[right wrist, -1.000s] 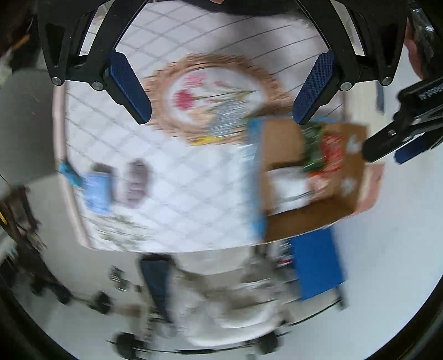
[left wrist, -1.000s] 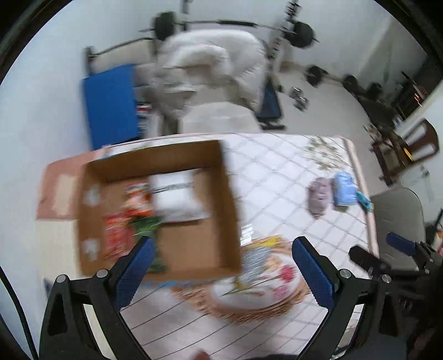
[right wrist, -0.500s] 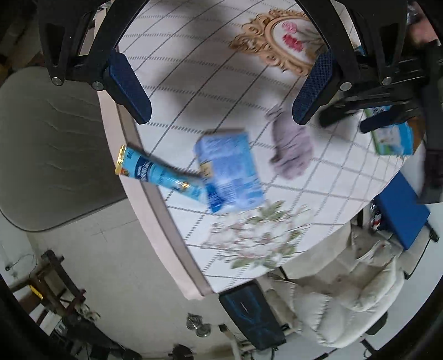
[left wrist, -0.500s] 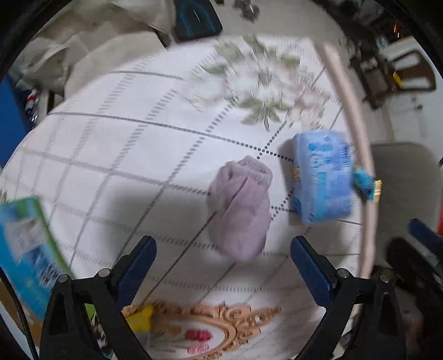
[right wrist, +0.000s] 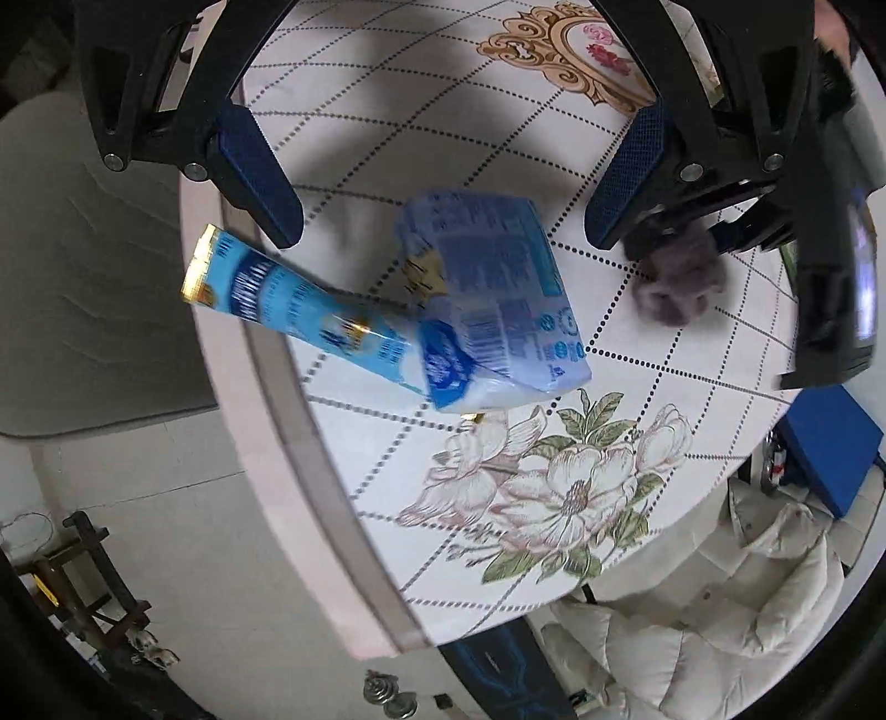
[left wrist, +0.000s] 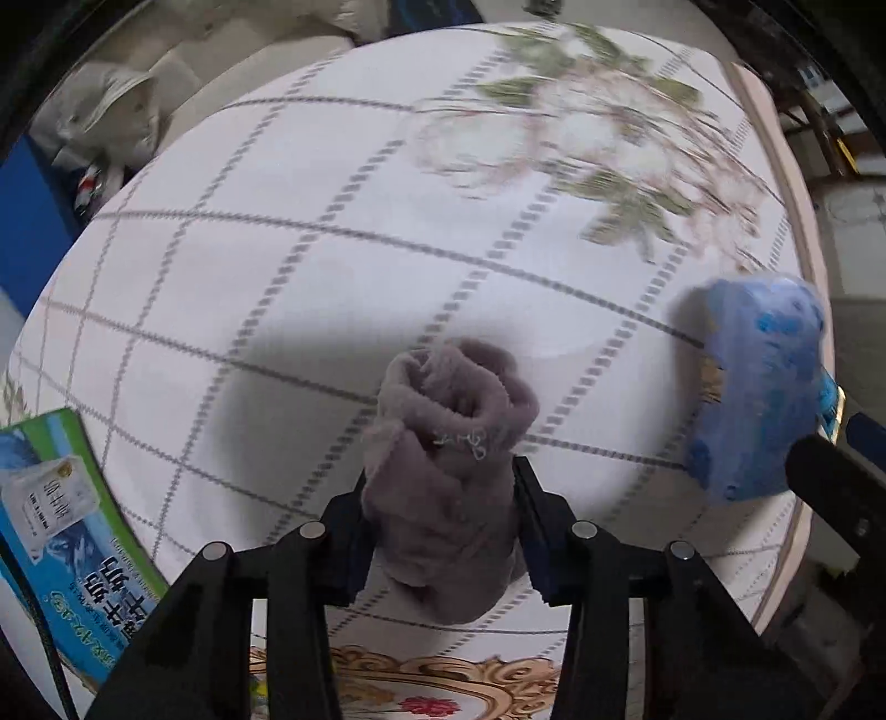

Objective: Organize soft objects
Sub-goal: 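Grasp the lilac sock with the left gripper while the right grasps the blue milk pouch, then drop the sock and milk pouch into the box and open both grippers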

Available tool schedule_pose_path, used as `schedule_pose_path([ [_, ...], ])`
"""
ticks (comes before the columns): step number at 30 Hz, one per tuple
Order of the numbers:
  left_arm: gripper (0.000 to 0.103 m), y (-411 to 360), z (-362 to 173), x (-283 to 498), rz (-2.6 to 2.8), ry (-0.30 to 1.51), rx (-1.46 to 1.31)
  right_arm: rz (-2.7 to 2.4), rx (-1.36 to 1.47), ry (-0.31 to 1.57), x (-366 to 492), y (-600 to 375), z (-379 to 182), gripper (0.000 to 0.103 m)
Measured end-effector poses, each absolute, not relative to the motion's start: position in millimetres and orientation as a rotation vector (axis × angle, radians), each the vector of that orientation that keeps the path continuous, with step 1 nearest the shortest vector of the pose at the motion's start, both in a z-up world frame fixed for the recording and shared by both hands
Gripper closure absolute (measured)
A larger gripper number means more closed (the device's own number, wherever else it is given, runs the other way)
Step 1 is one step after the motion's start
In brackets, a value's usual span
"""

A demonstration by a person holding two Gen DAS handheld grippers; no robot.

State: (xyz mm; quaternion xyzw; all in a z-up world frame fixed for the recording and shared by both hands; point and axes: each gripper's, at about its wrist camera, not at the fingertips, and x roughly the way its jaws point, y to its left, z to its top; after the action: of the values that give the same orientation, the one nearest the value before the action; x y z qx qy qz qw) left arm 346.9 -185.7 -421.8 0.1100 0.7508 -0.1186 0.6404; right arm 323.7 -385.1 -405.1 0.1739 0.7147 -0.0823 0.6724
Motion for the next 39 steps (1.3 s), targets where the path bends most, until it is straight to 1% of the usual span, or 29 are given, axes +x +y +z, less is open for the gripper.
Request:
schedule_pose_path([
  [4, 0.064, -173.7, -419.0, 345.6, -0.244, 1.697, 0.244, -0.203, 0.366, 1.657, 336.0, -371.7, -427.4, 0.000],
  [6, 0.064, -168.9, -418.3, 345.0, -0.238, 1.698, 0.233, -0.225, 0.360, 1.681, 339.4, -367.1, -438.9, 0.006],
  [7, 0.065, -166.1, -416.2, 343.5, -0.239, 1.695, 0.223, -0.236, 0.353, 1.692, 340.1, -366.1, -443.0, 0.018],
  [8, 0.065, -160.8, -415.1, 345.3, -0.237, 1.688, 0.220, -0.247, 0.345, 1.703, 339.7, -364.4, -446.5, 0.038],
  [9, 0.065, -156.6, -410.2, 343.5, -0.236, 1.675, 0.217, -0.253, 0.346, 1.707, 338.5, -362.1, -448.1, 0.045],
  [11, 0.065, -149.8, -396.5, 341.8, -0.251, 1.656, 0.198, -0.258, 0.336, 1.695, 335.0, -357.2, -443.6, 0.054],
  [13, 0.065, -140.6, -374.2, 337.8, -0.269, 1.620, 0.187, -0.245, 0.327, 1.675, 329.1, -348.3, -432.0, 0.057],
  [15, 0.065, -129.5, -349.7, 334.7, -0.284, 1.587, 0.164, -0.220, 0.331, 1.654, 322.6, -338.5, -416.4, 0.058],
  [20, 0.065, -71.3, -277.0, 318.1, -0.318, 1.497, 0.080, -0.090, 0.355, 1.563, 301.9, -292.3, -350.1, 0.059],
  [23, 0.065, -9.0, -238.2, 309.6, -0.303, 1.448, 0.055, 0.005, 0.358, 1.512, 290.7, -251.4, -309.3, 0.059],
  [27, 0.065, 62.1, -211.0, 290.0, -0.239, 1.448, 0.030, 0.158, 0.371, 1.467, 274.1, -180.4, -262.5, 0.059],
  [29, 0.065, 115.7, -208.9, 292.0, -0.169, 1.458, 0.024, 0.225, 0.371, 1.462, 261.5, -140.5, -246.7, 0.059],
  [32, 0.065, 176.2, -224.4, 301.5, -0.060, 1.480, 0.013, 0.315, 0.367, 1.484, 254.6, -74.5, -242.9, 0.059],
  [35, 0.065, 227.8, -255.4, 316.6, 0.023, 1.536, -0.032, 0.360, 0.344, 1.534, 255.5, -17.2, -255.9, 0.059],
  [39, 0.065, 262.1, -292.3, 337.8, 0.071, 1.590, -0.052, 0.346, 0.312, 1.605, 260.8, 44.4, -287.9, 0.059],
])
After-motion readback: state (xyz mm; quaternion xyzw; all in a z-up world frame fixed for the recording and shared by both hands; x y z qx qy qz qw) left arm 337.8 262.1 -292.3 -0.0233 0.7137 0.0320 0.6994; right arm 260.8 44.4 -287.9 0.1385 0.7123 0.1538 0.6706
